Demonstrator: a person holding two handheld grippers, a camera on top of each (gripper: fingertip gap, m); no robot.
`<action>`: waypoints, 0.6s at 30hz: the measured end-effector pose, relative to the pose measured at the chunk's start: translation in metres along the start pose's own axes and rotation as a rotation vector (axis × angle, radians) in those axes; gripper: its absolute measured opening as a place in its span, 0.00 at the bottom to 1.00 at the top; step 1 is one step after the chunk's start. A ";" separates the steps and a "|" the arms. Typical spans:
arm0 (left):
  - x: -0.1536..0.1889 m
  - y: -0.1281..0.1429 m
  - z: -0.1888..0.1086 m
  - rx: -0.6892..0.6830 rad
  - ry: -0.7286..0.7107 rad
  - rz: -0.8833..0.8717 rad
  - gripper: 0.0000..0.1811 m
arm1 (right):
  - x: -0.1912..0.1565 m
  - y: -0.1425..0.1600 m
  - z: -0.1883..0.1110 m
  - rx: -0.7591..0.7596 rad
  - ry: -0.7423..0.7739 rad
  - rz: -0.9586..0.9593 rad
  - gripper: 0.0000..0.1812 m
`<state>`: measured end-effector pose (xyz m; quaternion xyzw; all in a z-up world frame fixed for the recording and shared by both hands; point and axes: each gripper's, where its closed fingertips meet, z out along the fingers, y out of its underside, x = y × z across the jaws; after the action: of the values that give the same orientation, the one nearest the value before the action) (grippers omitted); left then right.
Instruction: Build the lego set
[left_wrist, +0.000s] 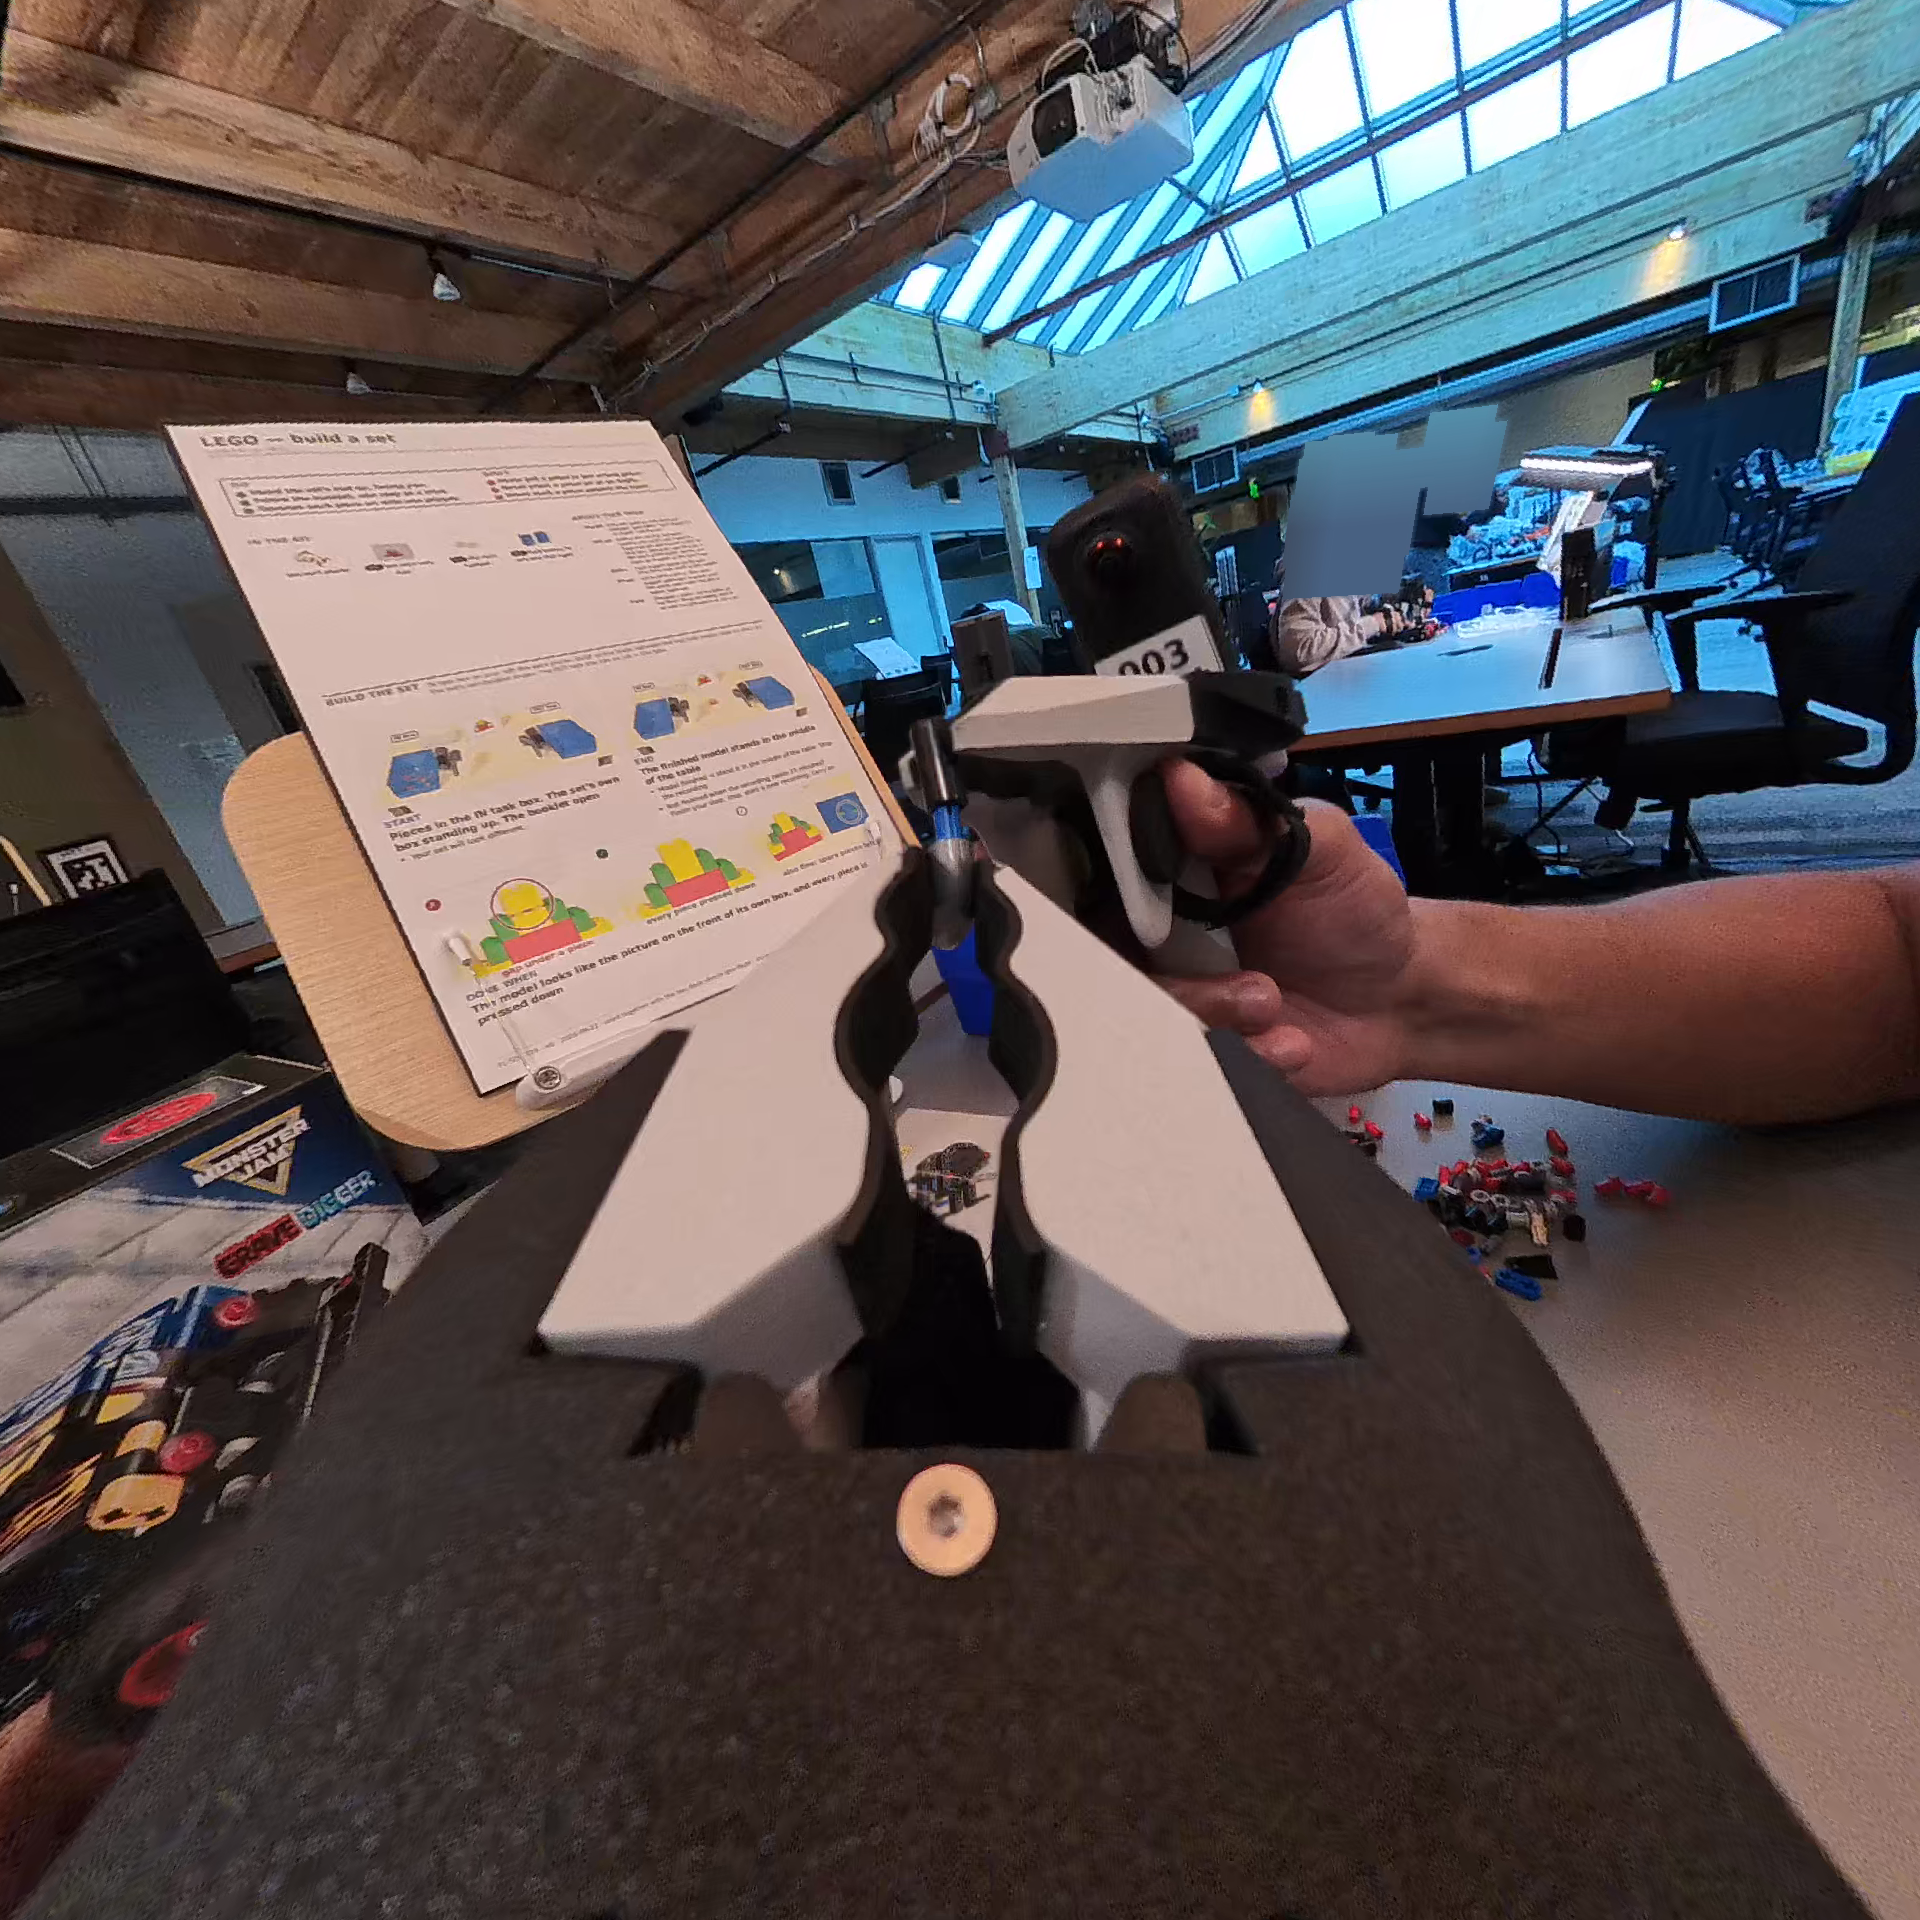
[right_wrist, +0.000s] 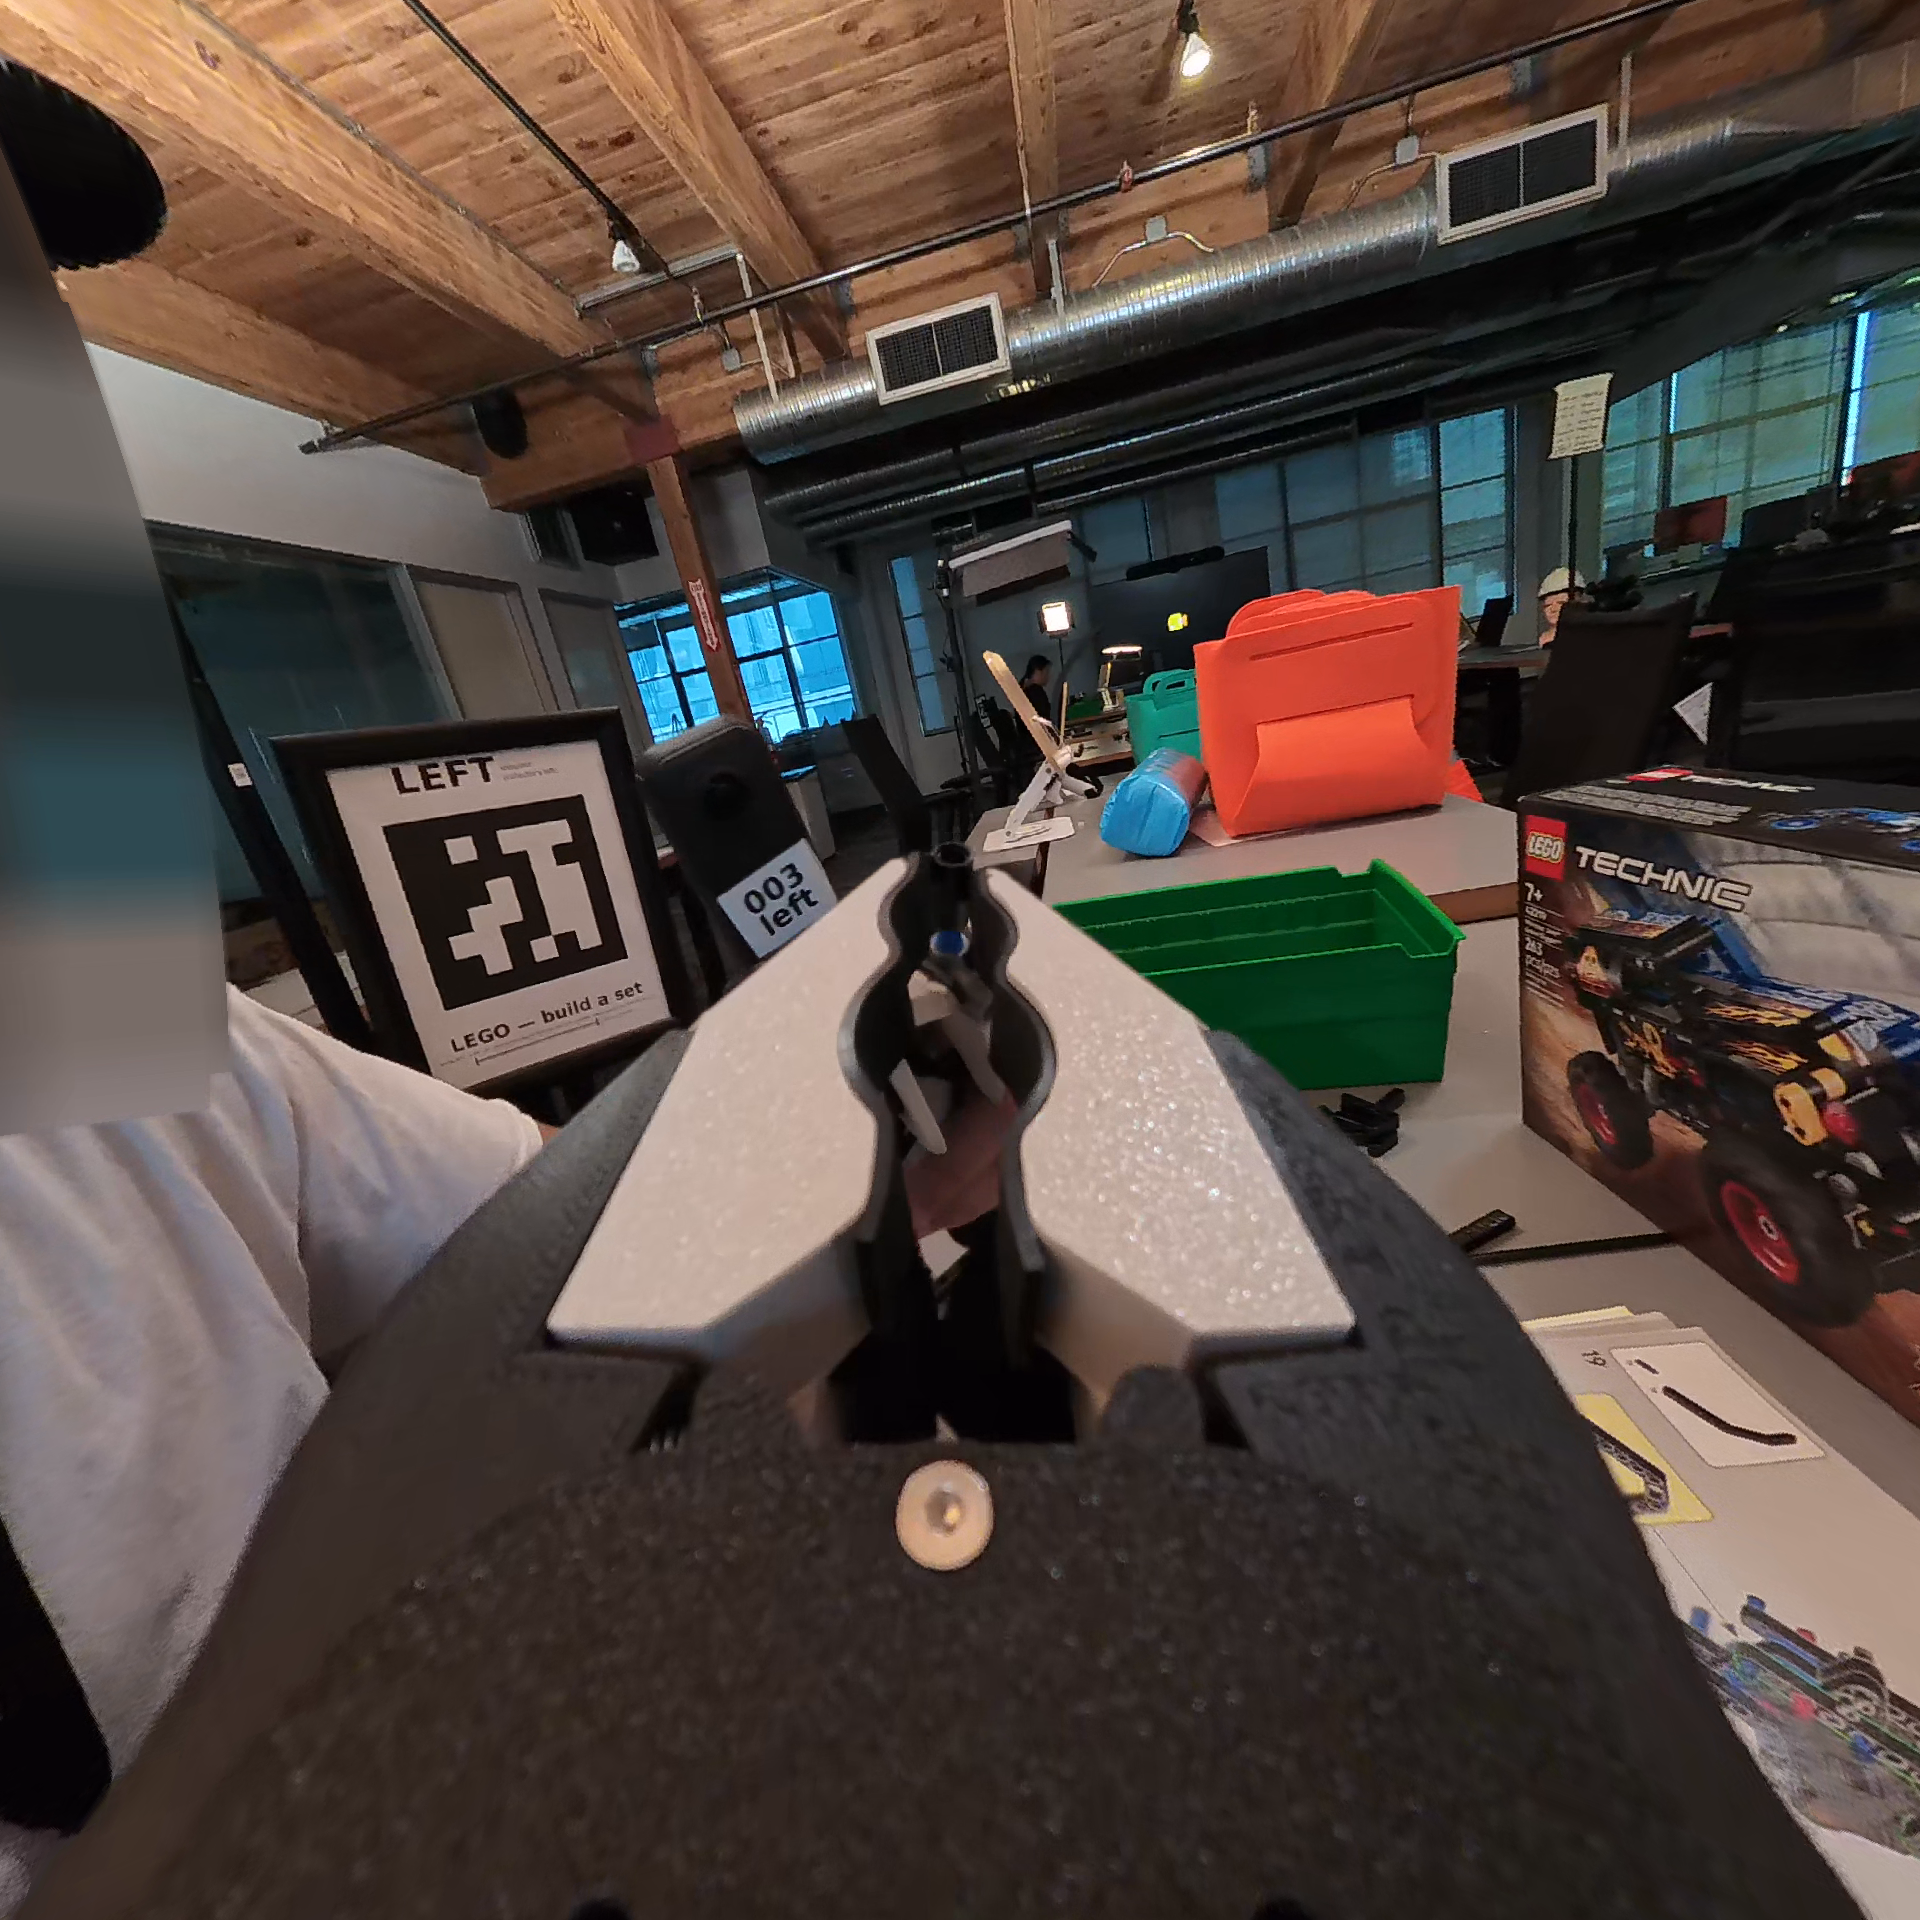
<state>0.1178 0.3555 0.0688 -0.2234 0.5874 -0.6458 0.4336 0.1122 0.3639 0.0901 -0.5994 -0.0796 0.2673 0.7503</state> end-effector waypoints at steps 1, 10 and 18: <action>0.000 0.001 0.000 -0.009 0.000 0.005 0.03 | 0.000 0.001 0.000 -0.013 0.004 -0.005 0.03; 0.002 0.011 0.004 -0.058 0.003 0.070 0.04 | 0.004 0.010 -0.008 -0.227 0.032 -0.045 0.03; 0.004 0.013 0.004 -0.045 0.023 0.055 0.03 | 0.004 0.011 -0.012 -0.259 0.014 -0.040 0.03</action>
<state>0.1226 0.3503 0.0566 -0.2092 0.6126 -0.6229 0.4393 0.1177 0.3573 0.0751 -0.6913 -0.1204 0.2357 0.6724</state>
